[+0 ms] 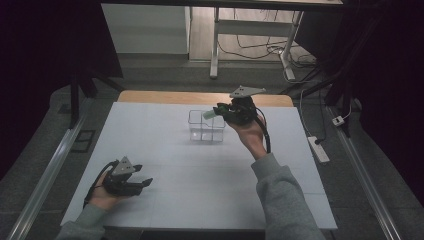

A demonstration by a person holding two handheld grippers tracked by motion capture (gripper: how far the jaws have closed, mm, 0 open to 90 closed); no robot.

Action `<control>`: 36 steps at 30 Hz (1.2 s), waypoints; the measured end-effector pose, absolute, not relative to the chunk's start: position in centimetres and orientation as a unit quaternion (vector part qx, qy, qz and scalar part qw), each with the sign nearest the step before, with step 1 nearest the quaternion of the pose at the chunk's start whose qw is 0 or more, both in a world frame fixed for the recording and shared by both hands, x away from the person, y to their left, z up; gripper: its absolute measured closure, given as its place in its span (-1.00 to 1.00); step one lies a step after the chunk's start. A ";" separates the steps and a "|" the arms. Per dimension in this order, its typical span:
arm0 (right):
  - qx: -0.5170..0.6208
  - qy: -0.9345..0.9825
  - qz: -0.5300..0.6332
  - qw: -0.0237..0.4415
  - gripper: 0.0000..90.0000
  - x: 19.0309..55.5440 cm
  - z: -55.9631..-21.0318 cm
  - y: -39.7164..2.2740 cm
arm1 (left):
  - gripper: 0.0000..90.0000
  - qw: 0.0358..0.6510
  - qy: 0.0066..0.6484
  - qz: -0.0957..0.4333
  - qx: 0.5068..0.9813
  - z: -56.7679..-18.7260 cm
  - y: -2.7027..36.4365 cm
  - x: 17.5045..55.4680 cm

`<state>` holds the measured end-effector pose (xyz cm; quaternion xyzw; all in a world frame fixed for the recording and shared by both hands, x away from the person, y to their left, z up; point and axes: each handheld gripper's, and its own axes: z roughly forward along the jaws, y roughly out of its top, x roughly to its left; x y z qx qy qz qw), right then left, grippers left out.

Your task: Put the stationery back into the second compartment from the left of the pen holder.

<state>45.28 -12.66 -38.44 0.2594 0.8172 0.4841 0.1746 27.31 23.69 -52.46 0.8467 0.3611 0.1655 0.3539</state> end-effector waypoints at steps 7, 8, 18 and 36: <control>0.267 0.828 0.463 0.172 0.62 46.3 -39.6 -11.7 | -0.23 0.356 0.361 0.166 0.846 -52.5 23.9 27.3; 0.270 0.827 0.463 0.172 0.54 46.4 -39.7 -11.6 | -0.23 0.356 0.361 0.166 0.846 -52.4 23.9 27.3; 0.273 0.820 0.471 0.175 0.17 45.3 -39.9 -12.8 | -0.23 0.355 0.362 0.165 0.846 -52.5 23.9 27.4; 0.284 0.822 0.468 0.154 0.08 40.9 -43.8 -18.5 | -0.24 0.352 0.364 0.162 0.847 -52.6 23.7 27.6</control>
